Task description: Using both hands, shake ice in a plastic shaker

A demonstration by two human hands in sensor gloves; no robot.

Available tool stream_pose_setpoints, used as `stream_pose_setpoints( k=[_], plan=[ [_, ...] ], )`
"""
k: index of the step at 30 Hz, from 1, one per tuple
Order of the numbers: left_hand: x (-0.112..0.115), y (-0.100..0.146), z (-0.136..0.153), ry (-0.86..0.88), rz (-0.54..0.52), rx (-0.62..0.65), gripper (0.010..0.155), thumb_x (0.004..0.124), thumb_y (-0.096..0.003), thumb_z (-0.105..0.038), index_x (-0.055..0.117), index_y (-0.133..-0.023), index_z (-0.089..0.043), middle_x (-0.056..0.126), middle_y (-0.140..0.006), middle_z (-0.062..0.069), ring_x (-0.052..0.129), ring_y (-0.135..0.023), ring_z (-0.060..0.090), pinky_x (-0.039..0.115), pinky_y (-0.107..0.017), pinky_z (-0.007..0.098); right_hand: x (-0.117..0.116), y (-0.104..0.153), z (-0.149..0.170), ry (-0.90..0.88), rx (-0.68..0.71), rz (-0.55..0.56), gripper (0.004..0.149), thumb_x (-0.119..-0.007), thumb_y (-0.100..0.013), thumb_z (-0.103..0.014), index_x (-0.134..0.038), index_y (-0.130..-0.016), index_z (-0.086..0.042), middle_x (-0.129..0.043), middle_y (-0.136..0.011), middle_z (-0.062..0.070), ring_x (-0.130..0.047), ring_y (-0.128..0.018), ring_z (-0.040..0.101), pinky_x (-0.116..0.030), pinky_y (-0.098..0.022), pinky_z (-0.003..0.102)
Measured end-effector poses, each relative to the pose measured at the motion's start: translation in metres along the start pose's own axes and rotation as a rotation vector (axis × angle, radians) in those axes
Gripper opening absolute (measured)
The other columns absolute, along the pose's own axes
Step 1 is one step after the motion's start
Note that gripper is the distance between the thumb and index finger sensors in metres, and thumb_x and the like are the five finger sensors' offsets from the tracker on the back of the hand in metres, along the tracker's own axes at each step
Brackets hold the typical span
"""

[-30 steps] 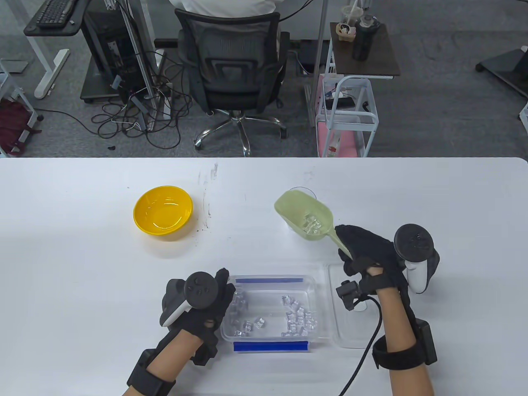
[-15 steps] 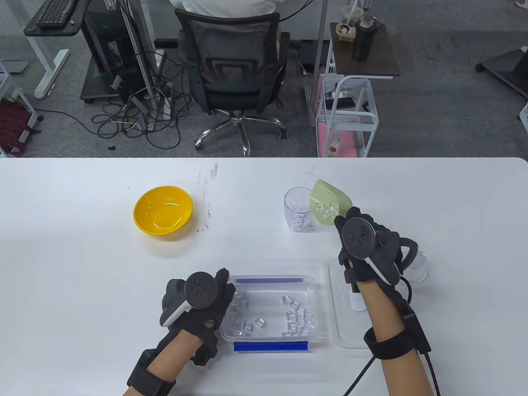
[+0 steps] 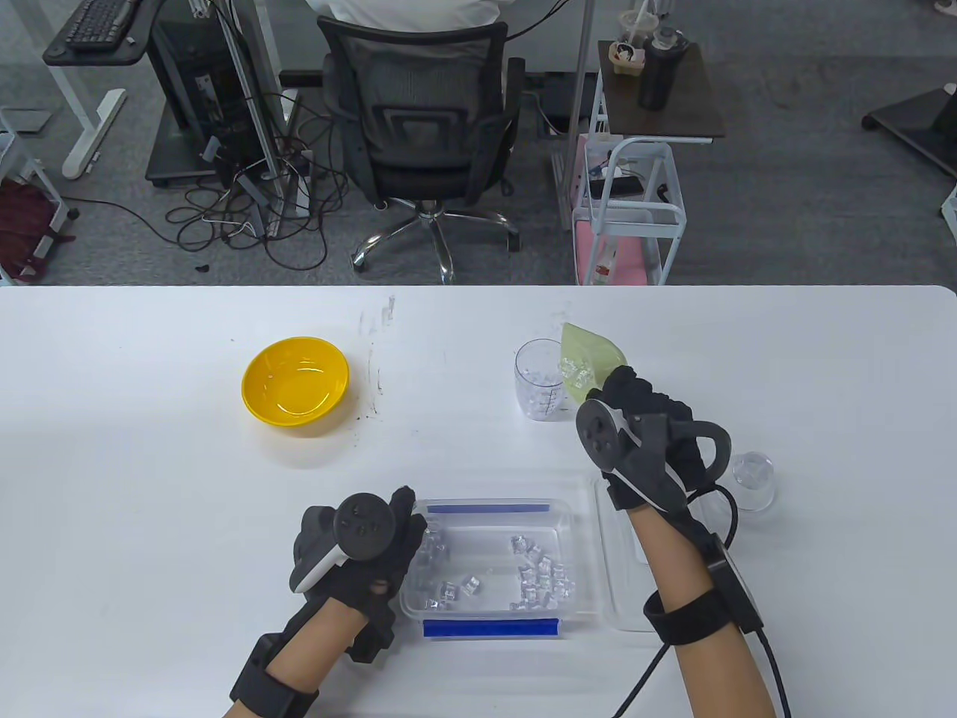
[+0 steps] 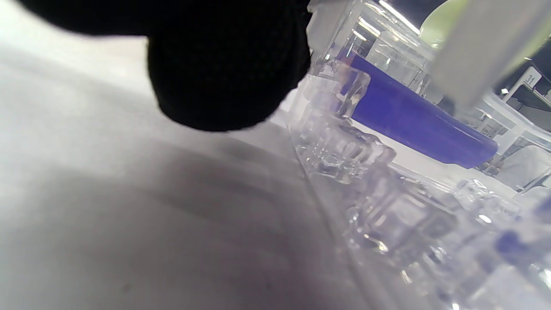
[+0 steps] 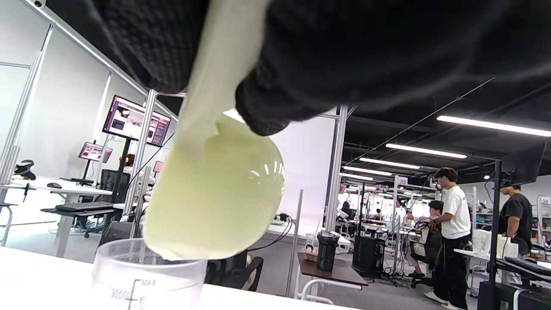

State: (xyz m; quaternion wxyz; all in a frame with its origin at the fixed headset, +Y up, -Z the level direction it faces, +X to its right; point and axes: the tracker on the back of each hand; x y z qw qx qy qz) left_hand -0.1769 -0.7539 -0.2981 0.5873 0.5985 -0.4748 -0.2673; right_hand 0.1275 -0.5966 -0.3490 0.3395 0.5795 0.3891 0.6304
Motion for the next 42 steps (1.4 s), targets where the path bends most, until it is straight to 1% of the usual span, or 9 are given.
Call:
stream_pose_setpoints(
  k=[12,19,22,24,30,32,36,38,42],
  plan=[
    [0.000,0.000,0.000,-0.002,0.001,0.000,0.065,0.051,-0.0570,-0.049,0.052,-0.108,-0.008,0.094,-0.057,0.016,0.100,-0.024,0.020,0.087,-0.015,0.029,0.007,0.002,-0.012,0.053,0.042,0.034,0.066,-0.094,-0.023,-0.047,-0.095,-0.080,-0.014,-0.099,-0.041,0.009,-0.095,-0.011,0.016,-0.087,-0.018,0.043],
    [0.000,0.000,0.000,-0.005,0.003,-0.002,0.065,0.051,-0.0569,-0.049,0.052,-0.108,-0.009,0.094,-0.057,0.016,0.101,-0.024,0.020,0.087,-0.015,0.029,0.009,0.016,-0.004,0.027,0.046,0.058,0.067,-0.093,-0.023,-0.049,-0.094,-0.080,-0.015,-0.099,-0.041,0.008,-0.095,-0.011,0.015,-0.087,-0.018,0.042],
    [0.000,0.000,0.001,-0.005,0.010,-0.009,0.065,0.051,-0.0570,-0.050,0.052,-0.109,-0.010,0.094,-0.057,0.016,0.101,-0.025,0.020,0.087,-0.015,0.029,0.011,0.029,0.005,-0.096,0.023,0.079,0.068,-0.092,-0.023,-0.050,-0.094,-0.081,-0.015,-0.099,-0.041,0.007,-0.095,-0.011,0.013,-0.088,-0.017,0.040],
    [-0.001,0.001,0.000,-0.021,0.003,-0.009,0.065,0.051,-0.0570,-0.050,0.052,-0.109,-0.010,0.093,-0.057,0.016,0.101,-0.025,0.020,0.087,-0.015,0.029,0.008,0.041,0.014,-0.278,-0.005,0.075,0.068,-0.091,-0.023,-0.051,-0.094,-0.081,-0.016,-0.099,-0.041,0.006,-0.096,-0.011,0.012,-0.089,-0.017,0.040],
    [-0.002,0.002,-0.003,-0.063,-0.027,-0.002,0.065,0.051,-0.0568,-0.050,0.055,-0.108,-0.010,0.095,-0.056,0.013,0.101,-0.023,0.017,0.087,-0.014,0.027,-0.023,0.080,0.036,-0.780,-0.098,-0.058,0.077,-0.091,-0.023,-0.049,-0.085,-0.091,-0.014,-0.096,-0.049,0.010,-0.097,-0.018,0.014,-0.088,-0.021,0.041],
    [-0.001,0.003,-0.001,-0.056,-0.042,0.006,0.065,0.051,-0.0569,-0.050,0.055,-0.107,-0.010,0.095,-0.055,0.012,0.101,-0.023,0.016,0.087,-0.013,0.026,-0.031,0.093,0.037,-0.902,-0.086,-0.105,0.080,-0.091,-0.023,-0.048,-0.080,-0.095,-0.014,-0.094,-0.053,0.010,-0.097,-0.021,0.014,-0.088,-0.023,0.041],
    [-0.001,0.003,0.000,-0.053,-0.055,0.012,0.065,0.051,-0.0567,-0.051,0.055,-0.108,-0.010,0.095,-0.056,0.012,0.101,-0.023,0.016,0.087,-0.014,0.026,-0.047,0.125,0.032,-1.118,-0.022,-0.123,0.087,-0.089,-0.022,-0.046,-0.070,-0.100,-0.014,-0.090,-0.062,0.011,-0.096,-0.029,0.015,-0.087,-0.030,0.042],
    [-0.003,0.005,-0.001,-0.058,-0.075,0.016,0.067,0.053,-0.0560,-0.052,0.051,-0.109,-0.010,0.092,-0.061,0.014,0.101,-0.028,0.019,0.087,-0.018,0.027,-0.054,0.140,0.029,-1.203,0.020,-0.197,0.094,-0.088,-0.021,-0.045,-0.060,-0.104,-0.013,-0.083,-0.073,0.013,-0.095,-0.037,0.017,-0.085,-0.036,0.044],
    [-0.025,0.020,-0.014,-0.238,-0.191,-0.030,0.070,0.060,-0.0547,-0.052,0.050,-0.109,-0.008,0.089,-0.070,0.018,0.101,-0.029,0.018,0.087,-0.018,0.026,-0.061,0.153,0.020,-1.356,0.067,-0.276,0.106,-0.089,-0.016,-0.043,-0.047,-0.108,-0.012,-0.072,-0.084,0.014,-0.092,-0.048,0.017,-0.082,-0.044,0.046]
  ],
)
Point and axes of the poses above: the tracker on the back of each hand, its own z axis roughly to the little-finger side, its own y axis roughly from the fingertips to the wrist, x = y × z
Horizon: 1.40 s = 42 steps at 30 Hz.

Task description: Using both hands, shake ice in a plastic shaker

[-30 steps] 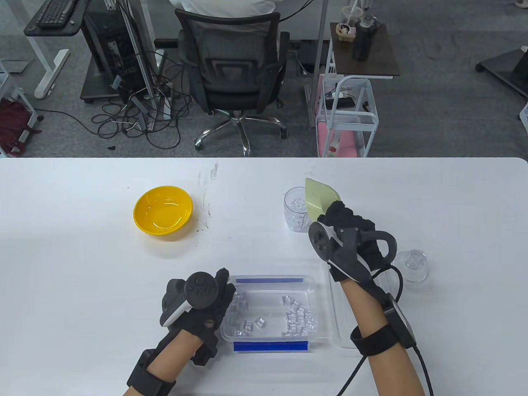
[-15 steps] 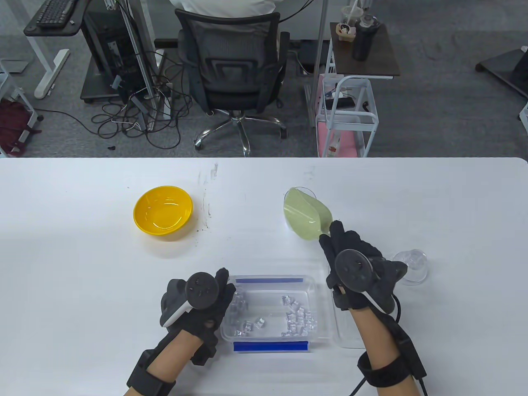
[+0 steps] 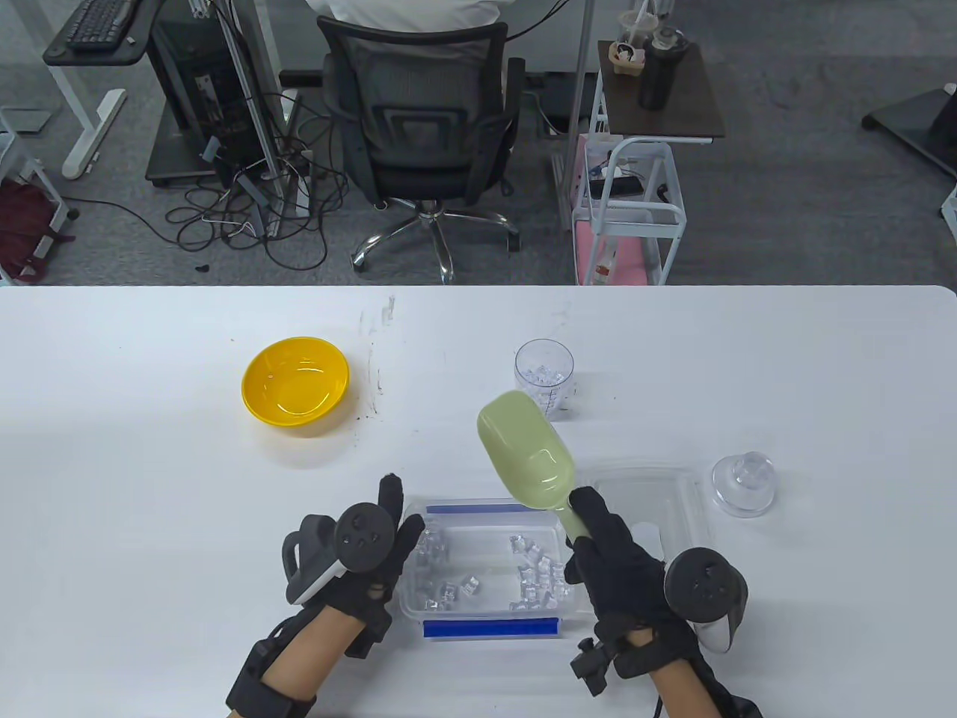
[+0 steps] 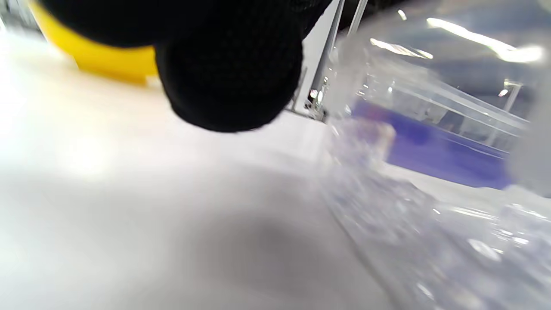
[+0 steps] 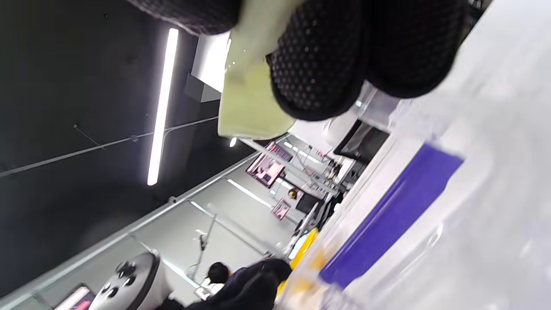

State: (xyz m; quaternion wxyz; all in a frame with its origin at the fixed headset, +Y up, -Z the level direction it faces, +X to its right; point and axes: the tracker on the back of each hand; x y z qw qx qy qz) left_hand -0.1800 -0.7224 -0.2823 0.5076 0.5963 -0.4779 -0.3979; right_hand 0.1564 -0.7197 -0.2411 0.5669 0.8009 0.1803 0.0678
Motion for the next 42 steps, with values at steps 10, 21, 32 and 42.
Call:
stream_pose_setpoints(
  k=[10,21,32,42],
  plan=[
    [-0.045,0.041,-0.063,0.235,-0.150,0.391,0.057,0.065,-0.0542,-0.050,0.080,-0.097,-0.017,0.098,-0.063,0.012,0.103,-0.030,0.018,0.088,-0.019,0.027,-0.028,0.003,-0.016,-0.309,0.142,-0.127,0.103,-0.084,-0.021,-0.040,-0.039,-0.110,-0.013,-0.063,-0.095,0.017,-0.090,-0.063,0.020,-0.080,-0.054,0.047],
    [-0.031,0.051,-0.078,0.653,-0.055,0.503,0.069,0.064,-0.0545,-0.054,0.063,-0.106,-0.007,0.085,-0.084,0.022,0.102,-0.046,0.025,0.088,-0.029,0.032,-0.046,0.014,-0.034,-0.241,0.276,-0.025,0.082,-0.090,-0.024,-0.043,-0.072,-0.098,-0.014,-0.090,-0.084,0.017,-0.107,-0.054,0.024,-0.089,-0.046,0.048],
    [-0.034,0.040,-0.060,0.756,-0.118,0.437,0.056,0.068,-0.0546,-0.043,0.073,-0.096,-0.005,0.093,-0.076,0.021,0.105,-0.052,0.034,0.090,-0.031,0.034,-0.044,0.018,-0.049,0.132,0.307,-0.071,0.083,-0.093,-0.024,-0.036,-0.073,-0.100,-0.011,-0.078,-0.091,0.023,-0.093,-0.061,0.037,-0.076,-0.049,0.059],
    [-0.059,0.008,0.050,0.924,-0.226,0.088,0.055,0.064,-0.0564,-0.048,0.064,-0.107,-0.024,0.088,-0.083,0.015,0.102,-0.060,0.036,0.089,-0.040,0.044,-0.013,0.011,-0.032,0.745,-0.010,0.046,0.099,-0.094,-0.022,-0.052,-0.063,-0.107,-0.010,-0.069,-0.097,0.031,-0.089,-0.064,0.045,-0.072,-0.048,0.063]
  ],
)
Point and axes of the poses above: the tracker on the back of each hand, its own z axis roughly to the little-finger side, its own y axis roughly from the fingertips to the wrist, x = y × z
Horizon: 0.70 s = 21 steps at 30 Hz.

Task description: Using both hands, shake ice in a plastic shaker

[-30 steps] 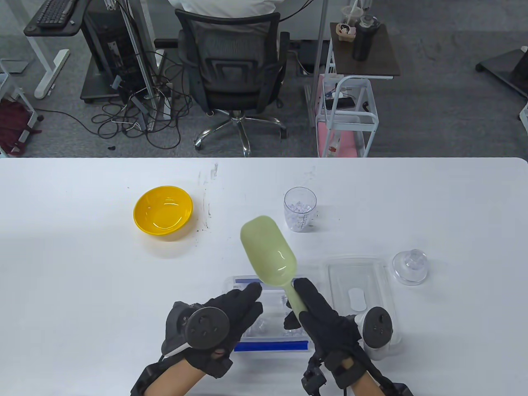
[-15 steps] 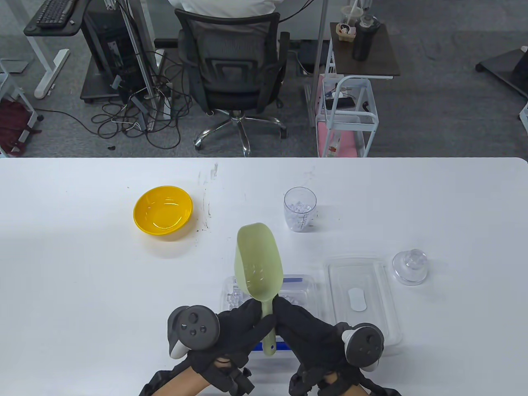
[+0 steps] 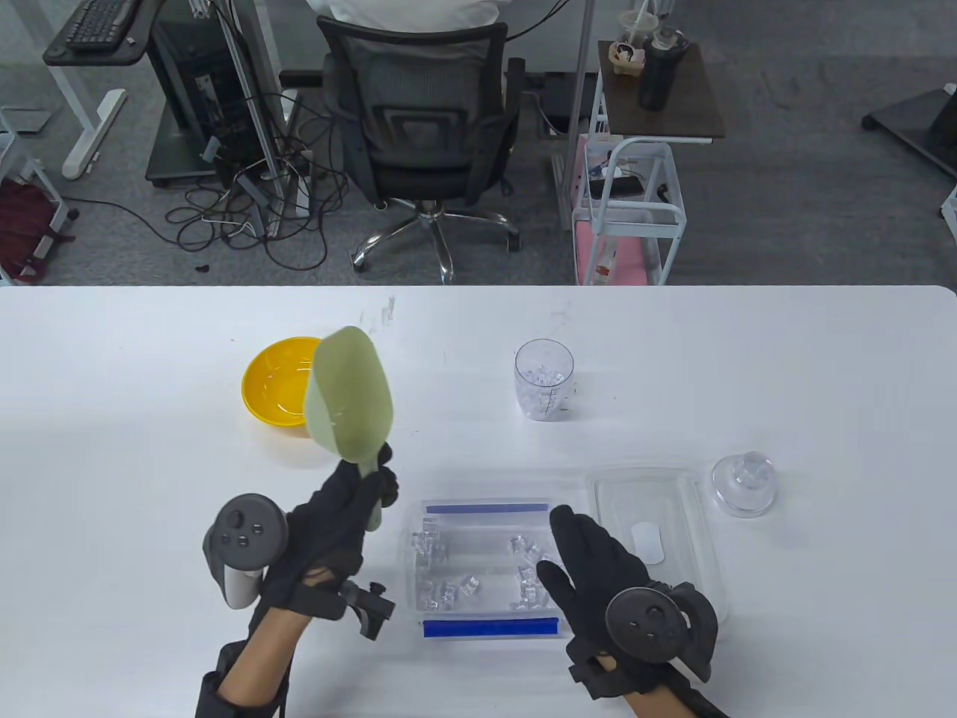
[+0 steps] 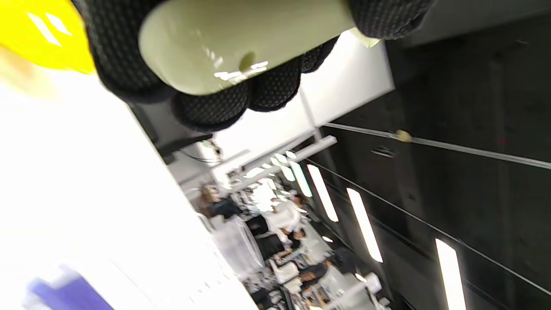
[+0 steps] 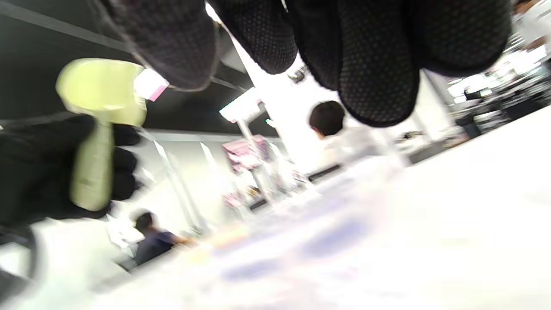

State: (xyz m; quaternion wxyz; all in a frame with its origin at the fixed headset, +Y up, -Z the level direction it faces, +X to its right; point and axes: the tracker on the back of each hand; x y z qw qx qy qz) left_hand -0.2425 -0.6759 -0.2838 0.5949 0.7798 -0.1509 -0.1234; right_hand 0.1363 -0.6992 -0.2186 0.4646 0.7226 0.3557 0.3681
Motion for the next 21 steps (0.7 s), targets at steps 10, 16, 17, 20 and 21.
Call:
stream_pose_setpoints(
  k=[10,16,17,20,21],
  plan=[
    [-0.042,-0.007,0.104,0.316,-0.012,-0.375,0.058,0.056,-0.0586,-0.046,0.066,-0.103,-0.010,0.094,-0.068,0.013,0.107,-0.040,0.021,0.093,-0.026,0.031,-0.012,-0.006,0.015,0.232,-0.230,-0.387,0.105,-0.085,-0.017,-0.067,-0.078,-0.089,0.009,-0.096,-0.065,0.032,-0.103,-0.027,0.033,-0.086,-0.017,0.050],
    [-0.035,-0.018,0.129,0.410,0.047,-0.443,0.058,0.054,-0.0603,-0.046,0.065,-0.104,-0.009,0.096,-0.062,0.010,0.106,-0.034,0.015,0.092,-0.025,0.026,-0.021,-0.007,0.014,0.204,-0.220,-0.476,0.092,-0.084,-0.017,-0.062,-0.088,-0.079,0.005,-0.101,-0.051,0.026,-0.101,-0.013,0.023,-0.085,-0.007,0.041],
    [-0.032,-0.019,0.132,0.424,0.030,-0.459,0.059,0.055,-0.0600,-0.046,0.067,-0.103,-0.009,0.096,-0.061,0.009,0.106,-0.032,0.014,0.092,-0.024,0.025,-0.021,-0.007,0.012,0.212,-0.217,-0.474,0.091,-0.084,-0.017,-0.062,-0.089,-0.078,0.005,-0.101,-0.050,0.025,-0.101,-0.012,0.023,-0.085,-0.006,0.041],
    [-0.028,-0.020,0.138,0.488,-0.013,-0.472,0.059,0.055,-0.0601,-0.049,0.069,-0.104,-0.012,0.097,-0.062,0.010,0.107,-0.030,0.011,0.093,-0.021,0.022,-0.023,-0.007,0.011,0.216,-0.212,-0.479,0.089,-0.084,-0.017,-0.061,-0.089,-0.078,0.005,-0.102,-0.049,0.025,-0.101,-0.012,0.023,-0.085,-0.006,0.041],
    [-0.027,-0.020,0.139,0.515,-0.024,-0.479,0.060,0.055,-0.0600,-0.049,0.068,-0.105,-0.012,0.096,-0.063,0.012,0.107,-0.029,0.012,0.093,-0.020,0.023,-0.023,-0.007,0.011,0.215,-0.212,-0.481,0.089,-0.084,-0.017,-0.061,-0.089,-0.078,0.005,-0.102,-0.050,0.025,-0.101,-0.012,0.023,-0.085,-0.006,0.041]
  ],
)
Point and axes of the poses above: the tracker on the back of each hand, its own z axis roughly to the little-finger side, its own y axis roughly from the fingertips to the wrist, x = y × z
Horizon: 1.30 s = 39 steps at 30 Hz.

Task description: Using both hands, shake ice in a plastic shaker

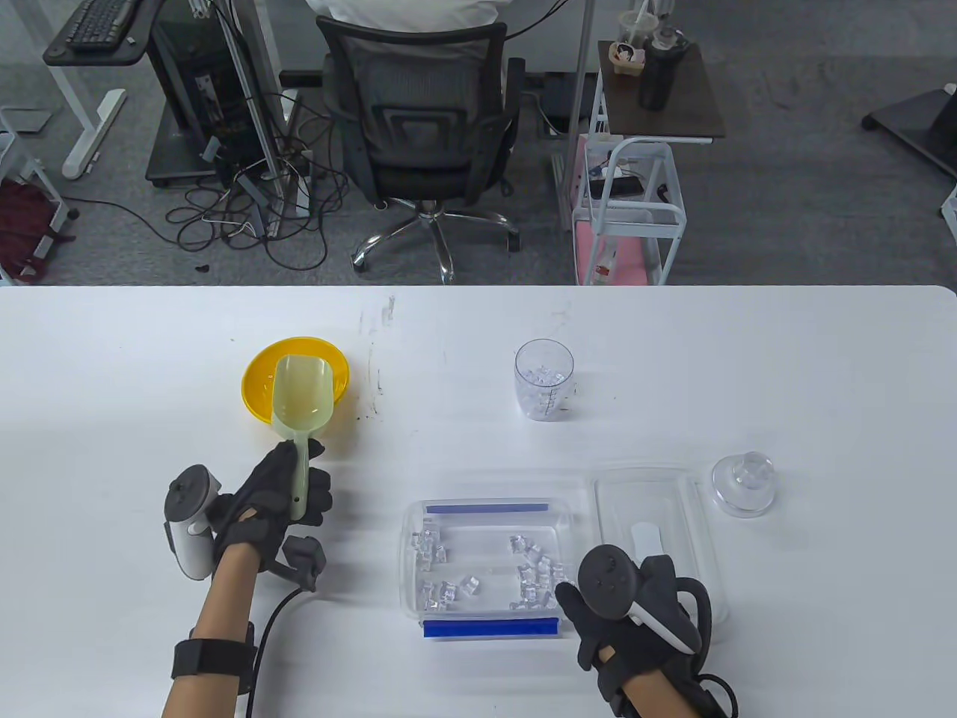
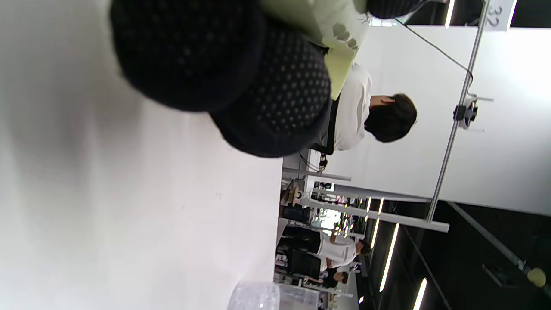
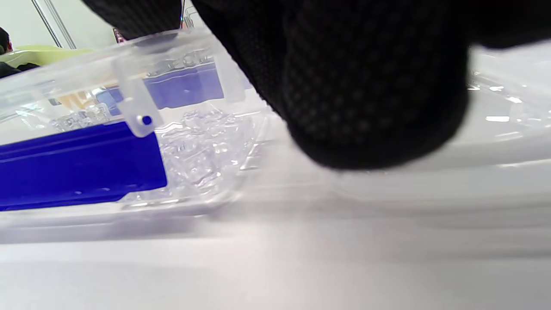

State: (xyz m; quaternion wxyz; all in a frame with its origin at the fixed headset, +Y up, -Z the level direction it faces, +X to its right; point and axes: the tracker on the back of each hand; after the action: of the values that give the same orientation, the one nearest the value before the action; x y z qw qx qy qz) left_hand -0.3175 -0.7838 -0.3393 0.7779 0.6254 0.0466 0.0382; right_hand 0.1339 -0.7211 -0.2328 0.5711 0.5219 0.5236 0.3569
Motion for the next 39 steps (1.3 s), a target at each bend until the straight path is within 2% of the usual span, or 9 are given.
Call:
stream_pose_setpoints(
  k=[6,8,15,17,23,27,30,35,39],
  plan=[
    [-0.010,-0.006,0.009,0.101,0.055,-0.020,0.064,0.052,-0.0600,-0.057,0.062,-0.107,-0.015,0.094,-0.061,0.009,0.105,-0.030,0.010,0.092,-0.020,0.021,0.001,0.000,0.001,-0.015,-0.003,-0.010,0.090,-0.083,-0.017,-0.061,-0.089,-0.078,0.005,-0.101,-0.050,0.025,-0.101,-0.013,0.023,-0.085,-0.007,0.041],
    [-0.012,-0.006,0.011,0.130,0.055,-0.010,0.069,0.052,-0.0605,-0.059,0.050,-0.110,-0.010,0.090,-0.068,0.008,0.103,-0.036,0.011,0.091,-0.025,0.022,0.001,0.001,0.002,-0.018,-0.004,-0.012,0.090,-0.083,-0.017,-0.062,-0.089,-0.077,0.005,-0.102,-0.049,0.025,-0.101,-0.012,0.023,-0.085,-0.006,0.041],
    [-0.017,-0.010,0.015,0.147,0.121,-0.016,0.073,0.056,-0.0608,-0.054,0.034,-0.113,-0.008,0.079,-0.081,0.014,0.099,-0.049,0.017,0.088,-0.032,0.025,0.000,0.000,0.001,-0.018,0.006,-0.022,0.089,-0.083,-0.017,-0.061,-0.089,-0.078,0.004,-0.101,-0.049,0.024,-0.101,-0.013,0.023,-0.085,-0.007,0.041],
    [-0.017,-0.010,0.016,0.167,0.142,-0.001,0.077,0.055,-0.0609,-0.054,0.025,-0.112,-0.004,0.071,-0.090,0.018,0.095,-0.058,0.022,0.086,-0.038,0.027,0.000,0.000,0.001,-0.021,0.006,-0.023,0.089,-0.083,-0.017,-0.061,-0.089,-0.078,0.004,-0.101,-0.050,0.024,-0.101,-0.013,0.023,-0.085,-0.007,0.041],
    [-0.016,-0.011,0.015,0.180,0.152,0.011,0.079,0.056,-0.0615,-0.051,0.017,-0.110,-0.002,0.066,-0.093,0.017,0.093,-0.063,0.021,0.085,-0.042,0.027,0.000,0.000,0.001,-0.024,0.007,-0.023,0.089,-0.083,-0.017,-0.061,-0.088,-0.078,0.004,-0.101,-0.050,0.025,-0.101,-0.013,0.023,-0.085,-0.007,0.041],
    [-0.014,-0.012,0.012,0.204,0.197,0.044,0.078,0.054,-0.0616,-0.043,0.006,-0.105,0.000,0.054,-0.101,0.019,0.086,-0.076,0.025,0.081,-0.051,0.032,0.000,0.000,0.001,-0.023,0.008,-0.024,0.090,-0.083,-0.017,-0.061,-0.088,-0.078,0.004,-0.101,-0.050,0.024,-0.100,-0.013,0.023,-0.085,-0.007,0.041],
    [-0.014,-0.012,0.009,0.238,0.222,0.064,0.076,0.055,-0.0621,-0.039,0.004,-0.105,-0.002,0.051,-0.103,0.016,0.084,-0.079,0.022,0.080,-0.055,0.032,0.000,0.000,0.000,-0.017,0.008,-0.021,0.089,-0.083,-0.017,-0.061,-0.088,-0.078,0.004,-0.101,-0.050,0.024,-0.100,-0.013,0.022,-0.085,-0.007,0.041],
    [-0.016,-0.011,0.005,0.210,0.177,0.082,0.073,0.054,-0.0635,-0.043,0.011,-0.107,-0.003,0.054,-0.103,0.015,0.084,-0.081,0.022,0.080,-0.056,0.031,0.000,0.000,0.001,-0.021,0.010,-0.024,0.089,-0.083,-0.017,-0.061,-0.088,-0.078,0.004,-0.101,-0.050,0.024,-0.100,-0.013,0.023,-0.085,-0.007,0.041],
    [-0.021,-0.011,0.003,0.181,0.149,0.085,0.070,0.055,-0.0627,-0.038,0.014,-0.108,-0.003,0.052,-0.104,0.019,0.086,-0.079,0.021,0.081,-0.055,0.030,0.000,0.000,0.000,-0.016,0.012,-0.021,0.089,-0.083,-0.017,-0.061,-0.088,-0.078,0.004,-0.101,-0.050,0.024,-0.100,-0.013,0.023,-0.085,-0.007,0.041]
  ],
)
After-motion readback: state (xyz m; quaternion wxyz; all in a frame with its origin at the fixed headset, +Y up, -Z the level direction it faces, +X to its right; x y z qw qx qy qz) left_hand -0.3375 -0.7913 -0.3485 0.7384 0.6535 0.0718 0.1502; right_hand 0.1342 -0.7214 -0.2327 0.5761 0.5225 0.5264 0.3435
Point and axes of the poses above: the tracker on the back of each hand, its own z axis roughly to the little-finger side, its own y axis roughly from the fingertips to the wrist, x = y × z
